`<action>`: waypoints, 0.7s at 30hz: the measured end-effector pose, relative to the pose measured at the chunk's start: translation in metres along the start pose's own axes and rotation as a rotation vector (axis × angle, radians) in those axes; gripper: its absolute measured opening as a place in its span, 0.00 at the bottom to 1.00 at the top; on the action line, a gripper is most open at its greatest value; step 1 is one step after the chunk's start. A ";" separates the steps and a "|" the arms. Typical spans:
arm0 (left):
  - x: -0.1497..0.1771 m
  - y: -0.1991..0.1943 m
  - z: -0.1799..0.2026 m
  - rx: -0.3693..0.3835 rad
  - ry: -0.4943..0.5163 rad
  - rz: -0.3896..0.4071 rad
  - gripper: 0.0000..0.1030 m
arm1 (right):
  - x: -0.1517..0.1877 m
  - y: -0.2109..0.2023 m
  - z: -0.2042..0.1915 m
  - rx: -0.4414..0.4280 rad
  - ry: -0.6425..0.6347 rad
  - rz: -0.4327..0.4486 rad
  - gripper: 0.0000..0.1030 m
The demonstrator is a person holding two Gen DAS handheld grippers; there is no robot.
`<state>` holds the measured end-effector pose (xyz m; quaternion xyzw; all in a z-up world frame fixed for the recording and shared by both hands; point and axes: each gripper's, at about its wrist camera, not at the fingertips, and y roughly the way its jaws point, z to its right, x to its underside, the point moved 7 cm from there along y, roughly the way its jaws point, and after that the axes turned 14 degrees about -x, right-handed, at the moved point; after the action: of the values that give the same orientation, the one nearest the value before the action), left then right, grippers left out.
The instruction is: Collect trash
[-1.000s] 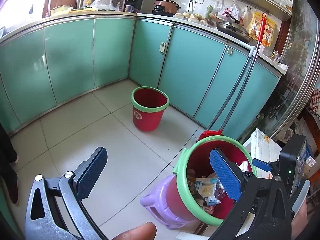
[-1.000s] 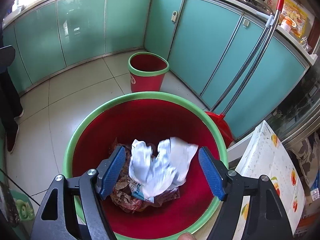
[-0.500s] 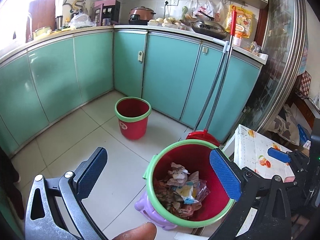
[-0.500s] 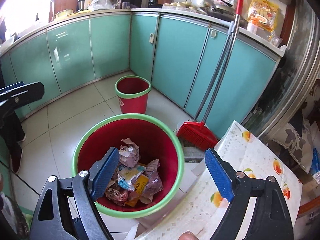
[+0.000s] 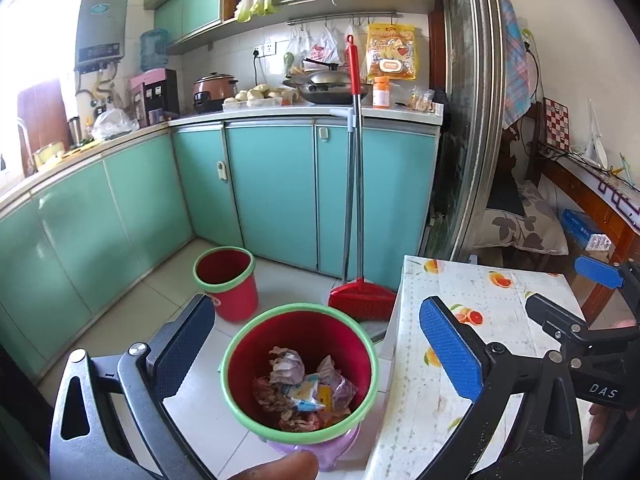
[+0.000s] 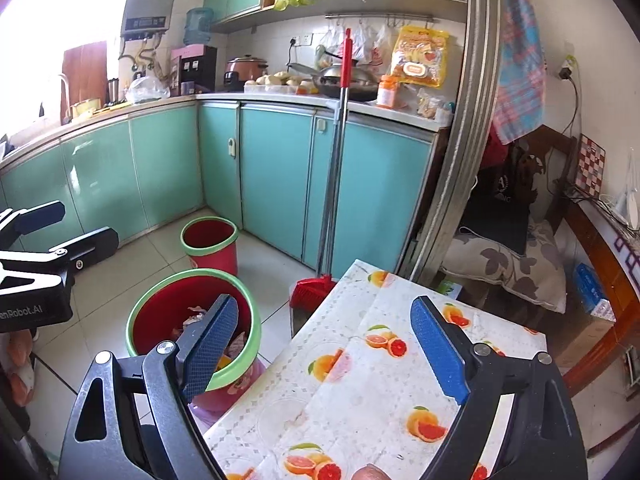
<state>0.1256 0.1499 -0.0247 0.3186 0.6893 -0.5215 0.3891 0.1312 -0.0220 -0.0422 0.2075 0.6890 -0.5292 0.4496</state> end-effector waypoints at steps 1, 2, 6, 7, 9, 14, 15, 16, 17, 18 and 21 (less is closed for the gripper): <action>0.000 -0.005 0.004 -0.003 0.004 0.007 1.00 | 0.000 -0.012 0.003 0.009 0.002 0.013 0.86; -0.001 -0.010 0.007 -0.005 0.006 0.012 1.00 | 0.000 -0.023 0.007 0.016 0.004 0.024 0.87; 0.001 -0.025 0.022 0.021 0.009 0.011 1.00 | 0.001 -0.061 0.014 0.045 0.011 0.067 0.90; 0.002 -0.028 0.026 0.030 0.014 0.010 1.00 | 0.001 -0.069 0.016 0.052 0.015 0.075 0.90; 0.004 -0.034 0.035 0.040 0.027 0.015 1.00 | 0.002 -0.081 0.022 0.058 0.034 0.087 0.90; 0.006 -0.047 0.051 0.050 0.054 0.034 1.00 | 0.008 -0.106 0.037 0.073 0.076 0.115 0.90; 0.005 -0.048 0.052 0.049 0.055 0.037 1.00 | 0.010 -0.110 0.039 0.081 0.078 0.121 0.90; 0.005 -0.050 0.054 0.046 0.056 0.043 1.00 | 0.010 -0.113 0.040 0.088 0.080 0.124 0.90; 0.005 -0.052 0.055 0.046 0.057 0.048 1.00 | 0.011 -0.115 0.042 0.090 0.083 0.128 0.90; 0.005 -0.053 0.055 0.049 0.056 0.048 1.00 | 0.012 -0.117 0.043 0.088 0.089 0.127 0.90; 0.005 -0.054 0.057 0.056 0.055 0.046 1.00 | 0.013 -0.119 0.043 0.089 0.093 0.127 0.91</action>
<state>0.0889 0.0808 -0.0122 0.3593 0.6773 -0.5227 0.3728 0.0510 -0.1057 0.0102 0.2949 0.6705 -0.5196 0.4399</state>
